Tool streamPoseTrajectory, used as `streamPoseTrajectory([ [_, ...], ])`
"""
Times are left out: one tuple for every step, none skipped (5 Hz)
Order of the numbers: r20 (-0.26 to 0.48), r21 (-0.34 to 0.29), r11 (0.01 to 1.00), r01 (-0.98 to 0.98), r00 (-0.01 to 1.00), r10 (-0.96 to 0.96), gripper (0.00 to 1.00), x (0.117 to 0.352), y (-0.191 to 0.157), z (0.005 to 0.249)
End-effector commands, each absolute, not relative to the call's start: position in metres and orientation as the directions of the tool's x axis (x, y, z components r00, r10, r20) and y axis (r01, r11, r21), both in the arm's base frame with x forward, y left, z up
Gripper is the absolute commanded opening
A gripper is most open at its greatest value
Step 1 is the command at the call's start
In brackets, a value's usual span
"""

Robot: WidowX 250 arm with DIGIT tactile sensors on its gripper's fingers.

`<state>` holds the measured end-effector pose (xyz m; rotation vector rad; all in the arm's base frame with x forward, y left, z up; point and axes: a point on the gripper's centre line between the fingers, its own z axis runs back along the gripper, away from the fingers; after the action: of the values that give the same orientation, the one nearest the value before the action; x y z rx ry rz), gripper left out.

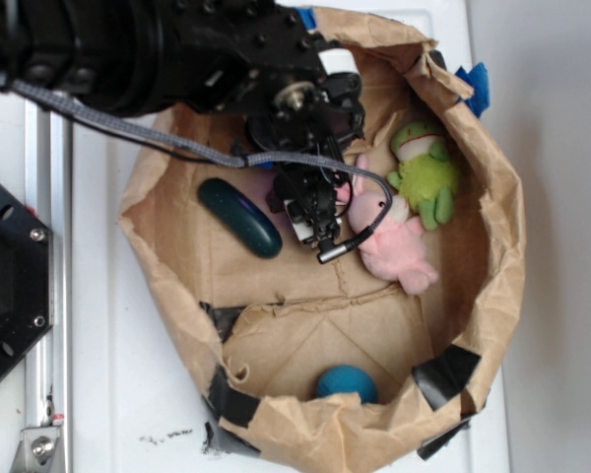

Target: Grab the rock.

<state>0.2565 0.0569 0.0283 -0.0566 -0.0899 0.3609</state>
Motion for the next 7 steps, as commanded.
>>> streamPoseTrajectory([
  [0.116, -0.068, 0.935, -0.349, 0.928, 0.355, 0.0, 0.252, 0.056, 0.03],
  [0.114, -0.077, 0.936, -0.342, 0.93, 0.349, 0.0, 0.257, 0.062, 0.04],
  [0.12, -0.095, 0.943, -0.318, 0.937, 0.328, 0.0, 0.25, 0.054, 0.054],
  [0.127, -0.11, 0.97, -0.216, 0.965, 0.23, 0.0, 0.245, 0.045, 0.085],
  [0.13, -0.153, 0.987, -0.047, 0.989, 0.068, 0.0, 0.237, 0.037, 0.123],
  [0.115, -0.136, 0.989, 0.055, 0.993, -0.039, 0.0, 0.226, 0.03, 0.155],
  [0.044, -0.08, 0.996, 0.048, 0.998, -0.045, 0.0, 0.218, 0.03, 0.184],
])
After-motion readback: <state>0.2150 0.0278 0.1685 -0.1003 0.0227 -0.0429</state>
